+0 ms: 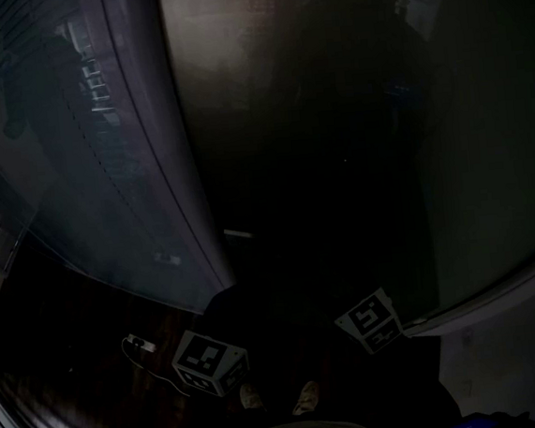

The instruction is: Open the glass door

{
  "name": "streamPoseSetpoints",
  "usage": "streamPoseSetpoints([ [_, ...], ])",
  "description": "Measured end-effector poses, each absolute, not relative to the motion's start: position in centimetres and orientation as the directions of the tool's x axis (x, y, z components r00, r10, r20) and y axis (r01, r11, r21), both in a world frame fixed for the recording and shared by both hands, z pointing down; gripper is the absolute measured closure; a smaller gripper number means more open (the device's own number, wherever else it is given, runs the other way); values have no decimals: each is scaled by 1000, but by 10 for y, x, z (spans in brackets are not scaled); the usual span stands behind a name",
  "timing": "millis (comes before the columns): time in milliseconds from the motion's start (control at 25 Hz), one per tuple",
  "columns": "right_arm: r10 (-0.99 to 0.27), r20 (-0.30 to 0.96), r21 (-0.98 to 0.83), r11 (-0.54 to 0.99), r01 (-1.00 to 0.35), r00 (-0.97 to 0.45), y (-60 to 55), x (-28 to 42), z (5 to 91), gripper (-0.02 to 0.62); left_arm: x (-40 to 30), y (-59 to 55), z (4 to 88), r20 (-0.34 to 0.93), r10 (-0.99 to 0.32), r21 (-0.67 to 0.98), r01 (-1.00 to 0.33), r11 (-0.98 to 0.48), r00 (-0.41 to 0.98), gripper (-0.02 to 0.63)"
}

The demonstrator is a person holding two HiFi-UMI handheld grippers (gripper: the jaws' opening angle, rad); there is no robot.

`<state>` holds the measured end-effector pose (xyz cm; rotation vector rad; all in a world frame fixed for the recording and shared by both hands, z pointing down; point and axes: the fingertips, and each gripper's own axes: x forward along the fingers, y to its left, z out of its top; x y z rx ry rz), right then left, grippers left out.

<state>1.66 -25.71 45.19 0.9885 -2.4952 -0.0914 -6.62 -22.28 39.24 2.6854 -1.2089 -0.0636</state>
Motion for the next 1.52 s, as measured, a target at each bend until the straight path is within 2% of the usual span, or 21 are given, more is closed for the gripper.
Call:
streamPoseSetpoints([
  [320, -679, 453, 325, 729, -602, -578, -270, 7, 488, 371, -81, -229, 412, 54, -750, 209, -742, -637, 660, 607],
  [360, -684, 453, 333, 725, -603, -572, -271, 6, 489, 391, -82, -230, 412, 53, -751, 209, -742, -637, 659, 607],
  [440, -695, 442, 330, 714, -618, -567, -271, 9, 492, 472, -82, -230, 417, 54, -751, 209, -742, -636, 659, 607],
  [920, -658, 501, 291, 740, -606, -562, -271, 7, 509, 490, -84, -238, 427, 54, -747, 223, -738, -637, 662, 607],
  [1520, -658, 491, 209, 725, -656, -571, -285, 4, 530, 495, -92, -240, 434, 78, -745, 226, -739, -634, 663, 607],
])
